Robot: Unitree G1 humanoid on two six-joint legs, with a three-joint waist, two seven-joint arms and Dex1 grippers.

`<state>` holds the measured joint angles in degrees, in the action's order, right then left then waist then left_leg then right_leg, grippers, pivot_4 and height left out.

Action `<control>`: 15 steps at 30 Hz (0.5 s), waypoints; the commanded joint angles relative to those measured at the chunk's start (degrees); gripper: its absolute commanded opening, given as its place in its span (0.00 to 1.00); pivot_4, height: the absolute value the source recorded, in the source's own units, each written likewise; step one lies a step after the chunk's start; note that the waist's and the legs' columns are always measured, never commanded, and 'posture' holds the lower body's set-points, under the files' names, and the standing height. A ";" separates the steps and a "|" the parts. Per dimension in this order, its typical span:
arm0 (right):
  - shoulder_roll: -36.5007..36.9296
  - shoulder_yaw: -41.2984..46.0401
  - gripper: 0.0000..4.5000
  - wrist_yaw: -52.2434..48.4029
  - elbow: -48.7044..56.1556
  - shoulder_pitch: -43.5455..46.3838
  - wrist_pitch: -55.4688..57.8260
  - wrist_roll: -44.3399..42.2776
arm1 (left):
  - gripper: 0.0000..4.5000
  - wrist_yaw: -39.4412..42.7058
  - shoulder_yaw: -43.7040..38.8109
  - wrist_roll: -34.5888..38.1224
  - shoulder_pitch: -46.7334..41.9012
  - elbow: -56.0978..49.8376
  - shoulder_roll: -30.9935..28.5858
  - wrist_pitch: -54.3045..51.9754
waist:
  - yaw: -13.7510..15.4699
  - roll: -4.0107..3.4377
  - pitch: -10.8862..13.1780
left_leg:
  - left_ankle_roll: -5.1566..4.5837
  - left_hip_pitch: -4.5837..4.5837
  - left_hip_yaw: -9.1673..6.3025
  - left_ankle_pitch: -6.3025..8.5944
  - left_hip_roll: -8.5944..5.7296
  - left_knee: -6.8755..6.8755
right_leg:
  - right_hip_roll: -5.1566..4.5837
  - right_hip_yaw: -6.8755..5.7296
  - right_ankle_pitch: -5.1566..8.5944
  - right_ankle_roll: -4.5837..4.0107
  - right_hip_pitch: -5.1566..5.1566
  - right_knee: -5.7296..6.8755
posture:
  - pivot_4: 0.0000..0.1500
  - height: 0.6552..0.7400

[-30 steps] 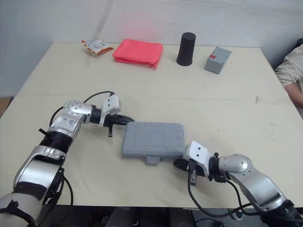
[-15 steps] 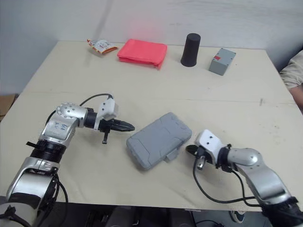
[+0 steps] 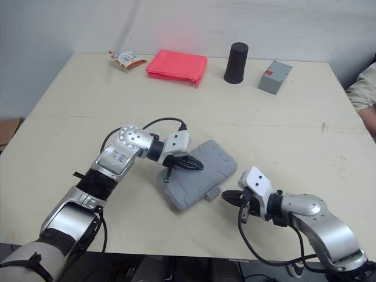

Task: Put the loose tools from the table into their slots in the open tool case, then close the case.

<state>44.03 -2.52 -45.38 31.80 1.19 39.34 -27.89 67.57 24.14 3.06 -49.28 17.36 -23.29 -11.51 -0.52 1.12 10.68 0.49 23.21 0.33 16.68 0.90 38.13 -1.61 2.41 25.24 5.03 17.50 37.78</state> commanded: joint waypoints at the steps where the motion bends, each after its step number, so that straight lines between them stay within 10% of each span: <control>1: -0.65 -1.50 0.00 0.78 1.85 1.23 0.40 0.44 | 0.01 -0.37 3.53 -4.70 2.51 3.53 -0.28 0.48 | 0.13 0.02 -0.08 | 0.00 -0.01 0.00 0.00 0.00 0.00 | -0.01 0.00 0.00 0.00 0.00 0.00 | 1.00 0.95; 15: -4.52 -7.55 0.00 3.69 -6.37 6.53 -1.38 7.52 | 0.01 -0.50 3.34 -4.27 3.16 0.66 0.34 -0.59 | 0.20 0.11 -0.16 | 0.00 -0.04 -0.01 0.00 0.00 0.02 | -0.04 0.01 0.00 0.00 -0.01 0.04 | 1.00 0.95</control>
<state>40.38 -9.85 -42.97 25.89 7.06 39.19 -21.60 66.99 24.24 2.25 -48.54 16.47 -22.86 -10.38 -0.32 1.23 10.51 0.50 23.15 0.33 16.68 0.90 38.15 -1.63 2.42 25.24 5.03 17.48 37.83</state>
